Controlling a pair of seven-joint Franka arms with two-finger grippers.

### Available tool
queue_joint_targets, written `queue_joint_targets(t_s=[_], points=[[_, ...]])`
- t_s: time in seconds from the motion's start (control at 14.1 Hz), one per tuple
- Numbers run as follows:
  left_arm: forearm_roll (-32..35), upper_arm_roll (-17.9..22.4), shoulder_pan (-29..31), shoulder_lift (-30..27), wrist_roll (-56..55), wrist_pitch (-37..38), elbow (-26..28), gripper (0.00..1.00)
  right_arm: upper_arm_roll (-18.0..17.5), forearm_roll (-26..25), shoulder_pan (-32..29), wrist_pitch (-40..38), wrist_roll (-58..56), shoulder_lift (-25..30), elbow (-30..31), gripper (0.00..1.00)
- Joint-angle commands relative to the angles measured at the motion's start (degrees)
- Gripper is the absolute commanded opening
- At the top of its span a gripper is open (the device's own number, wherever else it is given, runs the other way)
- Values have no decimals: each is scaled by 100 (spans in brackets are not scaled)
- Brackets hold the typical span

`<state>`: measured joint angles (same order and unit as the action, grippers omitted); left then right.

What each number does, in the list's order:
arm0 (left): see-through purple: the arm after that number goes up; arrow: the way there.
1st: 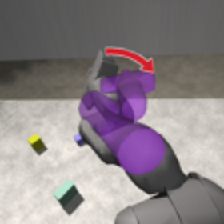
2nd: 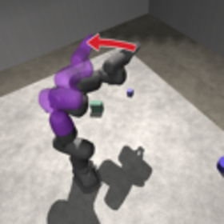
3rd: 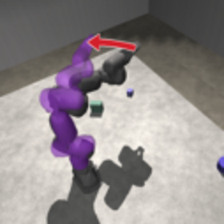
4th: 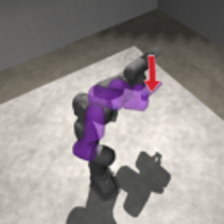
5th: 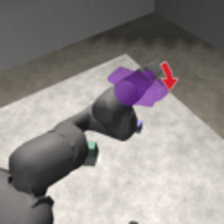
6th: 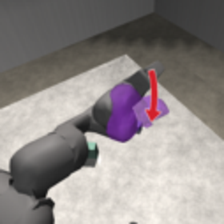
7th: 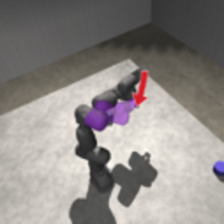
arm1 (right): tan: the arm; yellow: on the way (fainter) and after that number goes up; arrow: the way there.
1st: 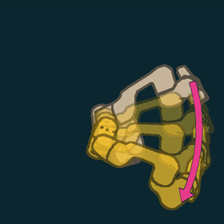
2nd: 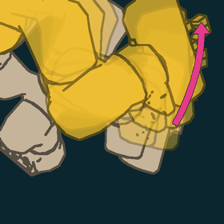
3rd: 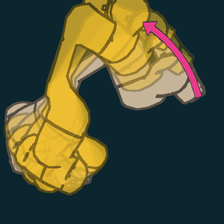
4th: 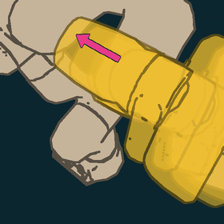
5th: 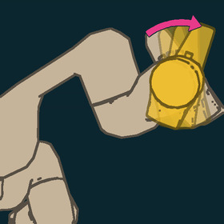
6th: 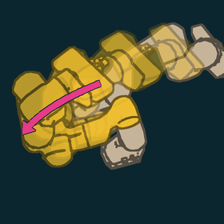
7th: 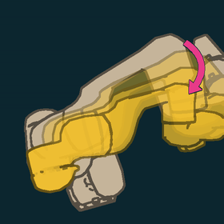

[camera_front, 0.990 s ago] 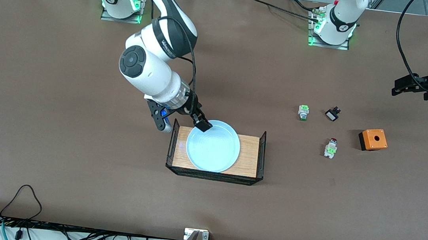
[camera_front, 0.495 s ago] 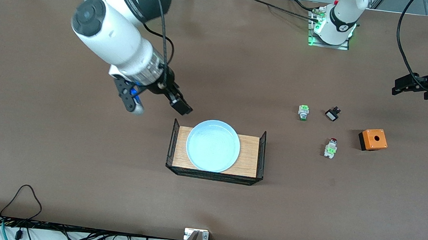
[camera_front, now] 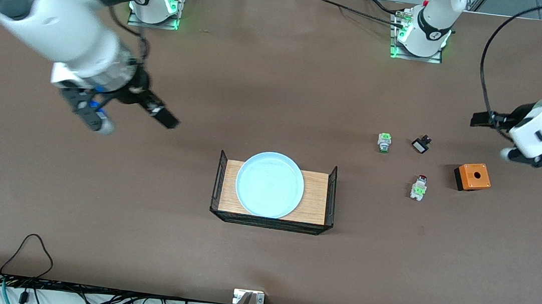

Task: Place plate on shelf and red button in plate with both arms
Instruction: 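Withdraw the right gripper while the left gripper reaches the red-button switch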

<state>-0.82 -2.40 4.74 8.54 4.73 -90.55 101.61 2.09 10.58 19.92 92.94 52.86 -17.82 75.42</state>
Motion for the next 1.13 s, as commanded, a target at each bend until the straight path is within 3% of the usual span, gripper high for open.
queue_joint_targets(t_s=[0.0,0.28,0.64,0.85,1.06], points=[[20,-6,-17,674,159,-531,-212,100,-77,-353,-462,-372,-993,147,105,100],[64,-24,-131,1394,632,-1832,-177,100,-77,-916,-971,-443,-2346,252,114,100],[82,-15,-228,2037,1336,-2861,-133,100,-77,-1777,-1534,-443,-4553,340,105,100],[179,-15,-377,2231,1390,-3335,103,100,-59,-1752,-1938,-443,-5012,463,114,100],[179,-15,-404,2284,1390,-3864,508,100,63,-1560,-1966,-636,-4995,709,289,100]])
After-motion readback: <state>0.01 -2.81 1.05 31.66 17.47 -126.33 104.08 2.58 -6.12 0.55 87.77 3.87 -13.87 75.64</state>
